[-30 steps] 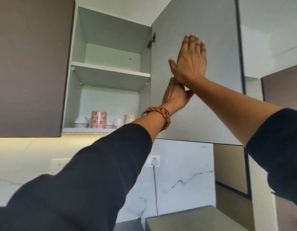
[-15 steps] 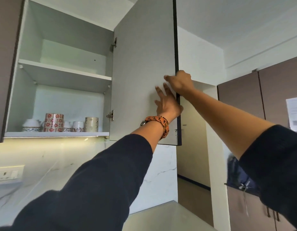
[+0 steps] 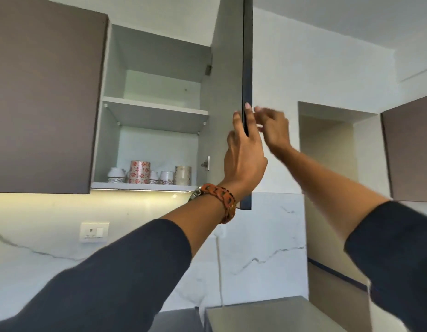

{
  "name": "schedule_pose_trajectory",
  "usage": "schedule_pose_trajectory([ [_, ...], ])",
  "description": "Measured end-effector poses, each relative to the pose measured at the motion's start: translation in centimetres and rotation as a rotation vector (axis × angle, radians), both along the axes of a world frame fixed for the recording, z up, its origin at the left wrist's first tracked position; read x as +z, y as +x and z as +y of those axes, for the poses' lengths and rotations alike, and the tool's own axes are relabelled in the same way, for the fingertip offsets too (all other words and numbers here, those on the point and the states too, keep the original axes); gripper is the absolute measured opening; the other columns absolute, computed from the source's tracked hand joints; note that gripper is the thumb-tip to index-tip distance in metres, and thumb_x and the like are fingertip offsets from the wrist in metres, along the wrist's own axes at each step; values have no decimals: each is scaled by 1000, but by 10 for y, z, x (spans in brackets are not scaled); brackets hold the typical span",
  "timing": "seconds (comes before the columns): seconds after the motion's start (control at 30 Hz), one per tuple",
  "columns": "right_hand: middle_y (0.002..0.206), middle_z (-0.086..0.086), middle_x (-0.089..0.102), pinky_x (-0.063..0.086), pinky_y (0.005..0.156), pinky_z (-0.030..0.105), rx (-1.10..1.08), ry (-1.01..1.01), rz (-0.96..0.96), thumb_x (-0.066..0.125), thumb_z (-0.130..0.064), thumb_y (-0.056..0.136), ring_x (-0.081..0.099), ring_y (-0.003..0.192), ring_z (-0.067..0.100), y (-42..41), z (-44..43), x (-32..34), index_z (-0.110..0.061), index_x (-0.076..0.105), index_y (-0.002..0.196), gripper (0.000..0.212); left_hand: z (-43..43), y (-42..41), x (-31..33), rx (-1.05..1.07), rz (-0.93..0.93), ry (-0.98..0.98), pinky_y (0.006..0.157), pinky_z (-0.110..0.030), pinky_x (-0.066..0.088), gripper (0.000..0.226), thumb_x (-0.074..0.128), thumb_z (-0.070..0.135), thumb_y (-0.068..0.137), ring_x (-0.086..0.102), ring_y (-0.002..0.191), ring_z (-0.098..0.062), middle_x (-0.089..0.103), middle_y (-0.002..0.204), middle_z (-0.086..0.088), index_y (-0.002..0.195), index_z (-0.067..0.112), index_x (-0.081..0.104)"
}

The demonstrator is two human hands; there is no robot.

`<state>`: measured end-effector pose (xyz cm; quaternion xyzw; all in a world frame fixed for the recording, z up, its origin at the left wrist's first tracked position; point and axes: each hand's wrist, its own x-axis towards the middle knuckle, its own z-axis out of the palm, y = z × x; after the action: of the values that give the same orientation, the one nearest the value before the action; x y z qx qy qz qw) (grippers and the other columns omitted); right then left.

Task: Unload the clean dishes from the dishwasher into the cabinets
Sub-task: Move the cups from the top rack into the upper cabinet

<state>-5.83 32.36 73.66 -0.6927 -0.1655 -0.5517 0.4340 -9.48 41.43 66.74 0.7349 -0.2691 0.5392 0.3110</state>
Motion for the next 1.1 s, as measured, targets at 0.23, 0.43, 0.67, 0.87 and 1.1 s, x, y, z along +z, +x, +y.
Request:
schedule_pose_trajectory([
  [0.23, 159, -3, 9, 7, 121, 34, 101, -306, 178, 17, -50, 99, 8, 147, 10, 79, 127, -48, -19, 9, 152, 61, 116, 25, -4, 238, -41, -109, 97, -38, 43, 75, 40, 10, 95, 44, 123, -30, 6, 156, -9, 149, 12, -11],
  [0.43, 159, -2, -8, -2, 119, 40, 46, -465, 168, 23, -49, 98, -4, 147, 13, 120, 208, -61, -18, -5, 150, 67, 217, 79, -5, 363, 36, -155, 105, -39, 37, 69, 38, 18, 97, 37, 131, -32, 5, 158, -9, 150, 9, -4],
  [0.67, 158, -1, -16, -7, 118, 39, -117, -475, 48, 22, -52, 97, -13, 146, 14, 182, 265, -73, -19, -12, 149, 71, 275, 159, -11, 707, 29, -34, 118, -40, 12, 72, 28, 41, 98, -1, 147, -33, -12, 157, -16, 149, 8, -11],
  [0.87, 158, -1, -18, -8, 118, 37, -254, -513, 34, 21, -51, 97, -13, 146, 12, 232, 296, -73, -20, -13, 149, 69, 327, 228, -10, 878, -50, 200, 113, -38, -14, 69, 15, 45, 98, -13, 146, -28, -15, 157, -15, 144, 5, -18],
  [1.1, 158, 3, -17, -10, 117, 40, -392, -623, 102, 21, -54, 96, -13, 146, 16, 280, 316, -68, -16, -14, 149, 73, 358, 283, -4, 908, 60, 318, 118, -37, -8, 74, 13, 50, 98, -12, 146, -26, -15, 157, -15, 147, 1, -12],
])
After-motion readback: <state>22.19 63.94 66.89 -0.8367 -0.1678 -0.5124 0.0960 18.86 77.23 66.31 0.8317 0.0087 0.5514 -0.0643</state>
